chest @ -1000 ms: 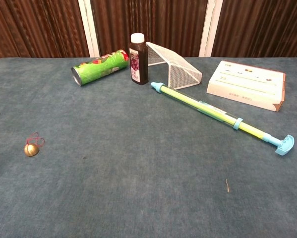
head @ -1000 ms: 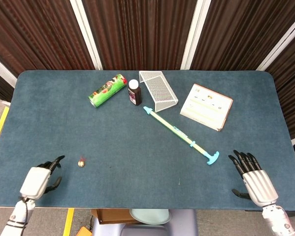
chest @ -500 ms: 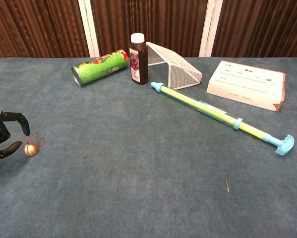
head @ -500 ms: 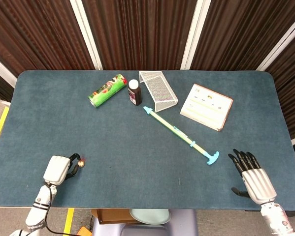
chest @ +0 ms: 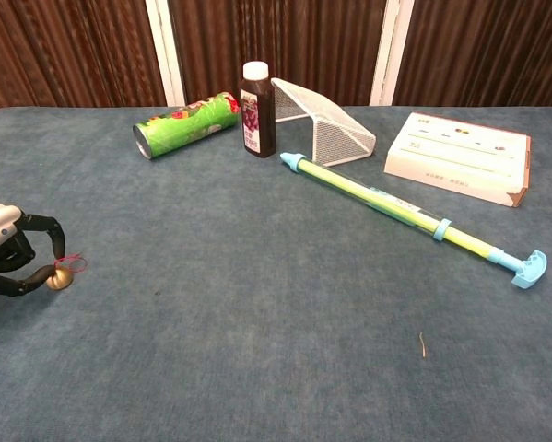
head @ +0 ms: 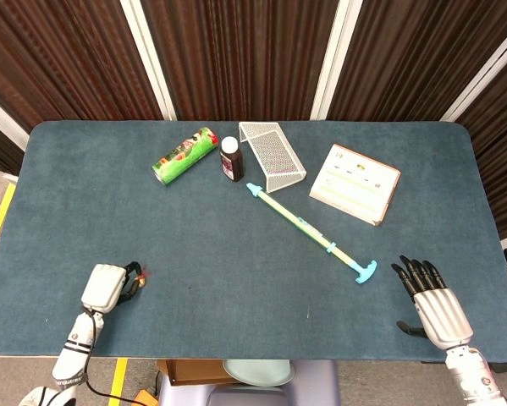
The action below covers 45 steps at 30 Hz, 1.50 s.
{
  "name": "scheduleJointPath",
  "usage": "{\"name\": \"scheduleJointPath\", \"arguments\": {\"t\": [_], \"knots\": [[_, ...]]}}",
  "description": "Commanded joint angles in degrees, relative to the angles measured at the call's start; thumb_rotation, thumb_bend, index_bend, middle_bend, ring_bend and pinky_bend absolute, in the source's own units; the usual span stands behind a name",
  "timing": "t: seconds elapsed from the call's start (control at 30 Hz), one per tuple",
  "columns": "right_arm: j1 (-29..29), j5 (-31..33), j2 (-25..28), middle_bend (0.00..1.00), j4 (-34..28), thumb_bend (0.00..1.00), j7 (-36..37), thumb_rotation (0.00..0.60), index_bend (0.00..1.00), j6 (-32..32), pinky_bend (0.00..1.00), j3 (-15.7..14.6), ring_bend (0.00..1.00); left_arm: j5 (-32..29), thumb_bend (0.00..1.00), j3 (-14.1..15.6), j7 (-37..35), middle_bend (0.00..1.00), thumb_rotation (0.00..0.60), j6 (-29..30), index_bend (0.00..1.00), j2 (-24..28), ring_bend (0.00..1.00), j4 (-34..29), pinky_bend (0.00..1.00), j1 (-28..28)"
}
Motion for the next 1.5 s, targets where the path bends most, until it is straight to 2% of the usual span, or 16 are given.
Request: {"name": "scheduleJointPath", "arguments": {"t": [0.03, 1.03, 1.5], "knots": [[0.0, -0.1, 0.0, 0.00, 0.0, 0.18, 0.1, 0.600, 0.00, 0.1, 0.00, 0.0, 0.00, 0.0, 0.44, 0.2, -0.1, 1.00, 0.600, 0.1, 0.53, -0.3, 1.00, 0.4, 1.00, -0.1], [-0.1, -0.2, 0.1, 0.00, -0.1, 0.18, 0.2, 0.600, 0.00, 0.5, 0.00, -0.1, 0.00, -1.2, 0.44, 1.5, 0.6, 1.00, 0.600, 0.4, 0.60, -0.4, 1.00, 1.2, 1.00, -0.5], [0.0, -0.3, 0.0, 0.00, -0.1, 0.18, 0.1, 0.600, 0.00, 0.3, 0.00, -0.3, 0.00, -1.1, 0.44, 1.5, 0.3, 1.00, 0.600, 1.4, 0.73, -0.2, 1.00, 1.2, 1.00, -0.7]]}}
